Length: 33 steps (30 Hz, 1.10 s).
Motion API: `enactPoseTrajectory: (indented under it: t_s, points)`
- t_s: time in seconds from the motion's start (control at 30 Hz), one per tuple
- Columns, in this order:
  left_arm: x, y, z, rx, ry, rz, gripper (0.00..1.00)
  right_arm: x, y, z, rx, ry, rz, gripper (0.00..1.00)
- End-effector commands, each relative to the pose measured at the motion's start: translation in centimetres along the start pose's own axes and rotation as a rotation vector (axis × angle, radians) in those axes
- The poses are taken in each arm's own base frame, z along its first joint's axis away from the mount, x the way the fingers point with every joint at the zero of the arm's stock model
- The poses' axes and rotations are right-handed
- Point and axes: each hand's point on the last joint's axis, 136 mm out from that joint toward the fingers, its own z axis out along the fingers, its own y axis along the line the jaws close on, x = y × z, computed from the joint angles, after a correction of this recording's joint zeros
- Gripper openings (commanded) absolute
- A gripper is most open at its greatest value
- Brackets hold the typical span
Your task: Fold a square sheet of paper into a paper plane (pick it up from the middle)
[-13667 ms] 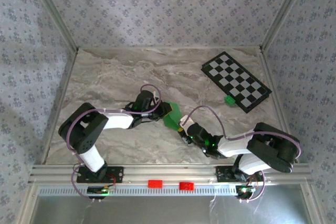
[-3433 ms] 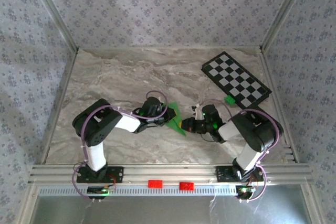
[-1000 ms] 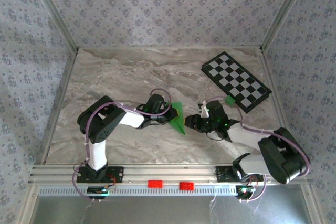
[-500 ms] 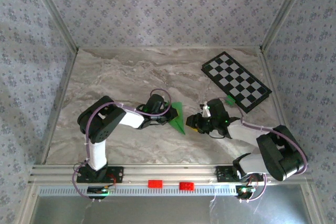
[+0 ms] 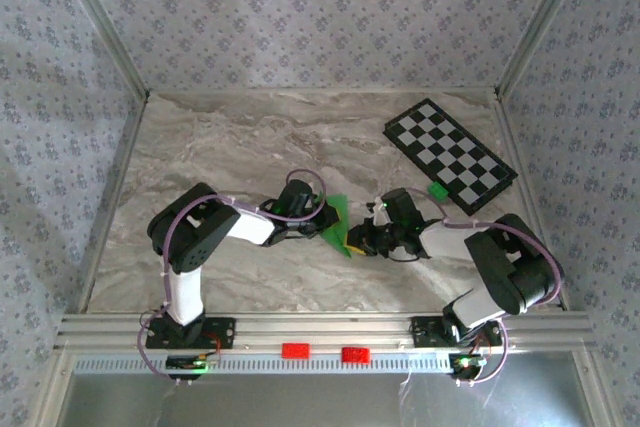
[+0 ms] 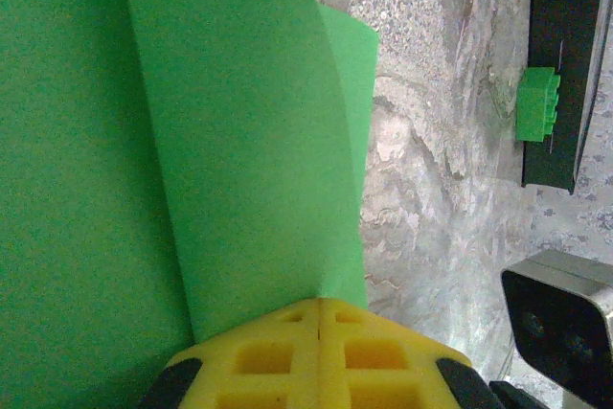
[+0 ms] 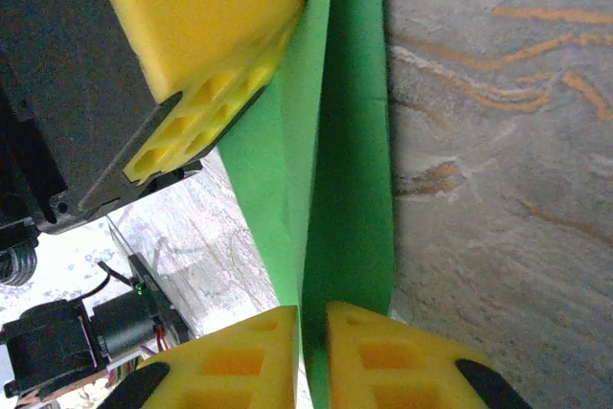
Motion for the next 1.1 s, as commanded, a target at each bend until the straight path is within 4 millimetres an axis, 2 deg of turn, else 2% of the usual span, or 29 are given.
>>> enactPoseTrajectory:
  t_s: [0.0, 0.53, 0.7, 0.83, 0.93, 1.07]
  points:
    - [1.7, 4.5, 0.4, -0.124, 0.043, -0.029, 0.03, 0.4, 0.0, 0.2, -0.001, 0.017, -0.013, 0.12]
    - [1.7, 4.7, 0.4, -0.128, 0.042, -0.032, 0.03, 2.6, -2.9, 0.6, 0.074, 0.086, 0.002, 0.09]
    - [1.7, 4.9, 0.4, -0.129, 0.04, -0.038, 0.03, 2.5, -2.3, 0.4, 0.074, 0.097, -0.006, 0.13]
    - [1.8, 4.9, 0.4, -0.126, 0.042, -0.038, 0.03, 1.8, -1.6, 0.1, 0.079, 0.081, -0.016, 0.13]
    - [1.7, 4.9, 0.4, -0.126, 0.04, -0.038, 0.03, 1.3, -1.1, 0.1, 0.068, 0.073, -0.024, 0.09]
    - [1.7, 4.9, 0.4, -0.125, 0.038, -0.038, 0.03, 2.1, -2.4, 0.3, 0.108, 0.107, -0.005, 0.06]
